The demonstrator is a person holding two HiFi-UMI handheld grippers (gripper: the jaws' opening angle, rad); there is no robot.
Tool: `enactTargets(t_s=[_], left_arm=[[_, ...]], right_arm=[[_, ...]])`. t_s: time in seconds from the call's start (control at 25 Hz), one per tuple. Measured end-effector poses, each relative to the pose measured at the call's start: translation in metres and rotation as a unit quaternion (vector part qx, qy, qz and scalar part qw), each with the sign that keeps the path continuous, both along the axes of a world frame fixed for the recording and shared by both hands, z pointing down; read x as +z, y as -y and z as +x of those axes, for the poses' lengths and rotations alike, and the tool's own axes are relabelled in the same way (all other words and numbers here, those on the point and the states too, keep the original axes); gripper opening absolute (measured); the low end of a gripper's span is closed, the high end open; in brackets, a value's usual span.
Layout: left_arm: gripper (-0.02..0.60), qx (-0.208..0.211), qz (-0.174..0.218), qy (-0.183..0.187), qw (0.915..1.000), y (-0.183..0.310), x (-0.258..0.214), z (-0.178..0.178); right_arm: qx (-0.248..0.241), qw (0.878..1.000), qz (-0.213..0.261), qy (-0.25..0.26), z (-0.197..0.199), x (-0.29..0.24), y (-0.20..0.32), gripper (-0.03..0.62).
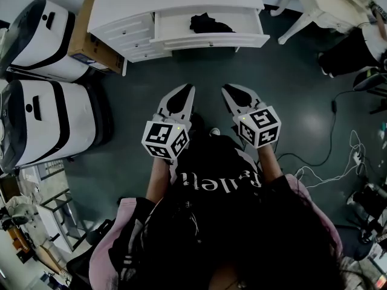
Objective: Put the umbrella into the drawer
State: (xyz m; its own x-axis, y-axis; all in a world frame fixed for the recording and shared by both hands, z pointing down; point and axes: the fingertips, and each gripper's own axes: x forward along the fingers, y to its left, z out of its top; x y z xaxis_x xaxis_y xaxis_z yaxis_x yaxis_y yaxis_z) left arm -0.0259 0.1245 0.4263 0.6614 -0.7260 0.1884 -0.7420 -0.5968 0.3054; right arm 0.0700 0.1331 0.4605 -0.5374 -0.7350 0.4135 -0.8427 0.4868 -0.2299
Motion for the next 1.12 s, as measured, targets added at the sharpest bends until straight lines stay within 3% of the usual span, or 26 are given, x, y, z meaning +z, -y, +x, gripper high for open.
enactTargets(t_s=[0.64, 1.12], left_arm=[[0.031, 0.008, 0.020, 0.013, 0.9997, -0.040, -0.011, 0.025], [0.031, 0.008, 0.018, 0.017, 0.9996, -0.041, -0.015, 0.027]], right_arm=[[-0.023, 0.999, 0.022, 0.008, 0.005, -0.014, -0.042, 0.061], [-0.028, 0.999, 0.018, 0.018, 0.004, -0.020, -0.043, 0.061]])
